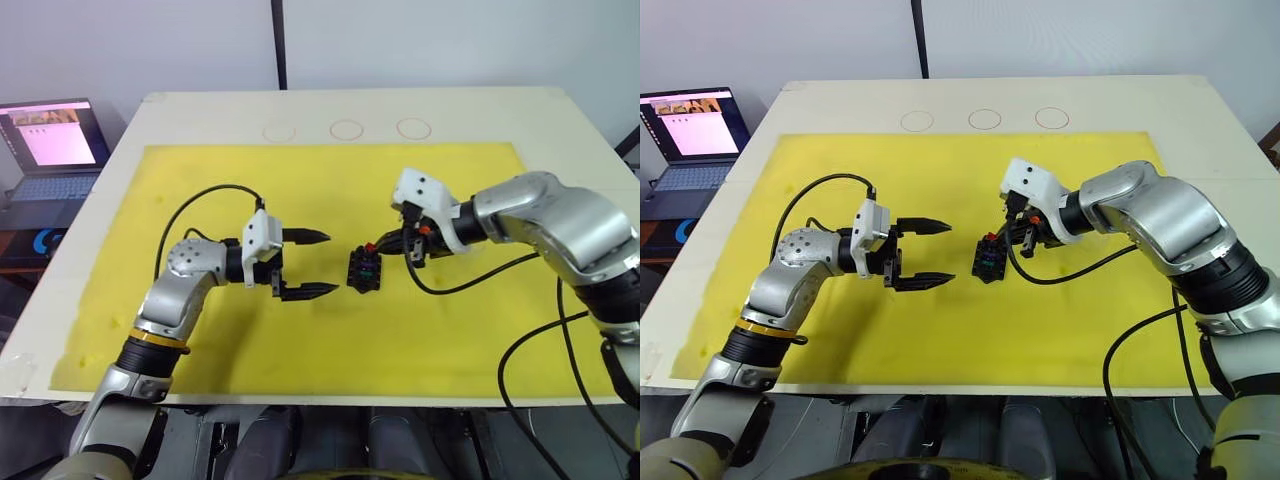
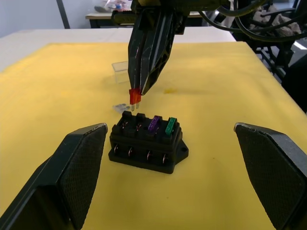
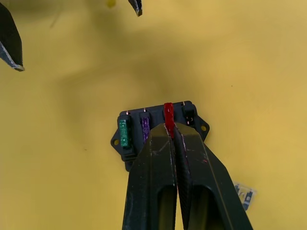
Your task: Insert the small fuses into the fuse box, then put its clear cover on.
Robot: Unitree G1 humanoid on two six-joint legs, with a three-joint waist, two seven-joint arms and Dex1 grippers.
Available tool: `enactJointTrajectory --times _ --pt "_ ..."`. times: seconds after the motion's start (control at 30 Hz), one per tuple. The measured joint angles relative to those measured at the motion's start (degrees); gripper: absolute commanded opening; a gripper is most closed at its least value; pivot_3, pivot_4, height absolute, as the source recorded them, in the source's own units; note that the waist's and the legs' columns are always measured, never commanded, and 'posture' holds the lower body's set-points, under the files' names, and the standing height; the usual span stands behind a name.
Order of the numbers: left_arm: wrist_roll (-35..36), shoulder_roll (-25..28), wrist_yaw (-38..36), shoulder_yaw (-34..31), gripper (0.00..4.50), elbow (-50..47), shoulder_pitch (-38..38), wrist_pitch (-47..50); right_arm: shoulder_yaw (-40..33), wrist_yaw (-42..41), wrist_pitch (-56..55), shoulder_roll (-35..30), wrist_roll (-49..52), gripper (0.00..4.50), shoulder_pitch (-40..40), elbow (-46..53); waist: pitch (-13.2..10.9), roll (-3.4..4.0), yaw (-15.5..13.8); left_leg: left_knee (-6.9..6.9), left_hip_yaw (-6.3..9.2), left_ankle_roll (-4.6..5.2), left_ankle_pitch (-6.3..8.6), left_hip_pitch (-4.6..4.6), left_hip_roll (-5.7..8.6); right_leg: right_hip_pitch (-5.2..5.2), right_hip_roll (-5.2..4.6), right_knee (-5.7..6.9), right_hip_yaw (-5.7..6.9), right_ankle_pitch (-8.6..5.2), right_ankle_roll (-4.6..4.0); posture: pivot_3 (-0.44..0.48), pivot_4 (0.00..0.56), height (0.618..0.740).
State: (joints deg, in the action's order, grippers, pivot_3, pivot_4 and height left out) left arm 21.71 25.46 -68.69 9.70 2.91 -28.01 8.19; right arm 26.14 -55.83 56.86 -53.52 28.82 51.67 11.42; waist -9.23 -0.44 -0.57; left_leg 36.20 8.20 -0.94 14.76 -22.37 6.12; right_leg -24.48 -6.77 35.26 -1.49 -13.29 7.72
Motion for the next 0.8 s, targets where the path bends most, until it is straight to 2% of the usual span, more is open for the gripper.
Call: enactJointTrajectory --times 0.3,0.8 --pt "-0.5 -0.2 -0.1 0.3 4.50 1.1 -0.6 -1.0 0.4 -3.5 -2.8 1.4 -6.5 0.04 -1.1 -1.6 0.0 0.00 0.0 0.00 0.00 -0.03 -0.02 0.00 0.00 0.00 0.00 0.00 0.01 0.00 0.00 0.000 0.150 0.740" --pt "-0.8 -0.2 0.0 0.4 4.50 1.1 -0.6 -1.2 0.4 -6.3 -4.1 3.8 -11.4 0.04 -2.0 -2.6 0.0 0.00 0.1 0.01 0.01 -0.13 -0.07 0.00 0.00 0.00 0.01 0.01 0.01 0.00 0.00 0.000 0.150 0.740"
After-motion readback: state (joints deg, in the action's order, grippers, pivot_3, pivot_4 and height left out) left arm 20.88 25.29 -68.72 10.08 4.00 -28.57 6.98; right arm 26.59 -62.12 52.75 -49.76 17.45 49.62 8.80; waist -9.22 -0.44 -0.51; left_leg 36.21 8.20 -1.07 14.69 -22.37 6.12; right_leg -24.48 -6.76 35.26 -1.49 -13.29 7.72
